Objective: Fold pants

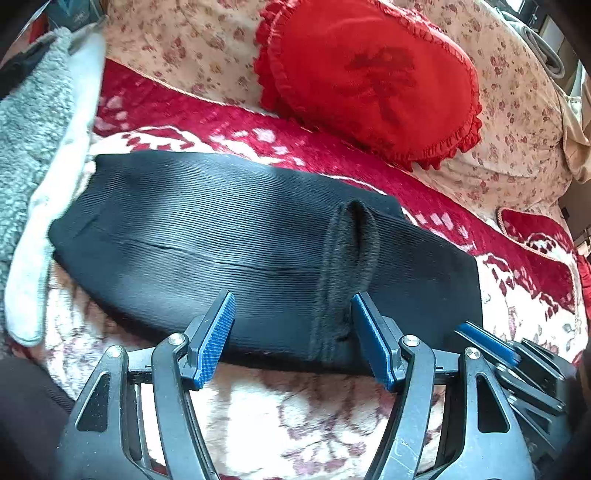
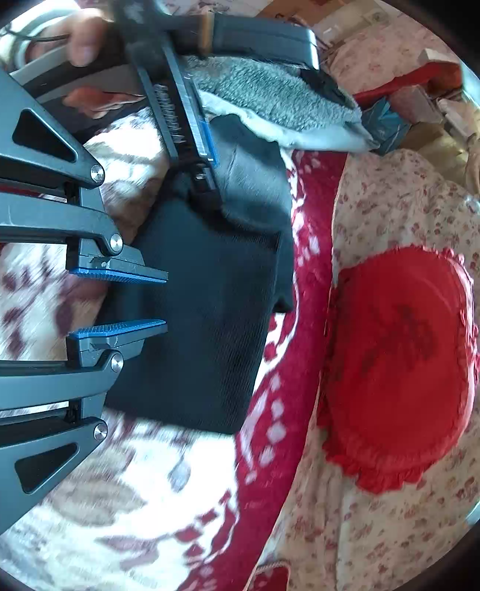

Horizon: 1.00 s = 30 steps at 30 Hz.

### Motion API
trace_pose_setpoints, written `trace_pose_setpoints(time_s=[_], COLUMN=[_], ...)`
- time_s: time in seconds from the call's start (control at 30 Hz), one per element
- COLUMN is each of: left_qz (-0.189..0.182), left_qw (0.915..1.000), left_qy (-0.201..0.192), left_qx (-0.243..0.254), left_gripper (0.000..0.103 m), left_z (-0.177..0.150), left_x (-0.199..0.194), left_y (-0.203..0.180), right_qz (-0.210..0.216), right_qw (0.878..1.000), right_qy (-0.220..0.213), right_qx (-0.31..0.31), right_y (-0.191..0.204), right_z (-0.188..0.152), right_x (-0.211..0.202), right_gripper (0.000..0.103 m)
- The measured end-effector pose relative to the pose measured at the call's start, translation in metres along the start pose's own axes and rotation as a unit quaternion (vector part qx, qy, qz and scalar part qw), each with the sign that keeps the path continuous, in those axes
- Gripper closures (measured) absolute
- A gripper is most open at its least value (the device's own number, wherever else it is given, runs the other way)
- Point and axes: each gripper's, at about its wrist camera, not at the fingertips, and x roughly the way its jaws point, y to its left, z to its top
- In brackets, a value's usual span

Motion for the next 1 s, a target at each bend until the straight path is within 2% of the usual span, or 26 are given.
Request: trace_pose_setpoints(time_s=[0.17,0.3,0.37,0.63,0.77,1.0], left_qz=[0.023,0.035,0.042,0.066,0.077,0.082], left_qw=[0.9994,0.9987,0.9981,0.9963,0.9951,0.995], left_qy=[-0.026,-0.036,-0.044,-0.052,-0.062,-0.054], left_qx=[0.001,0.002,0.004,0.015,0.007,-0.014], left_gripper=[0.037,0.037,0.037,0.037,0.037,0.037], left_z=[-0.003,-0.004,-0.005,-0.009,-0.009,-0.01], left_x=[-0.01,-0.012,-0.013,-0.017,-0.021,-0.018], left_y=[0.011,0.018,0.019,0.03,0.042,0.058], right_qz=[-0.004,0.022,0.015,0.029,0.038,0.046], right_qw=[1.0,1.0,1.0,1.0,0.999,0.999], right_qy=[0.015,0.008,0.004,-0.002,-0.002,0.007], right_qx=[-0.001,0.019,0.008,0.011,0.005,-0.007], right_y=[0.011,0.009,0.012,0.024,0.034,0.049], right_z=[0.001,0.006,0.01,0.021,0.028,0.037], right_x=[0.032,0.023,0.019,0.023,0.031,0.05], right_gripper=[0.084,0.084,0.084,0.084,0.084,0.084])
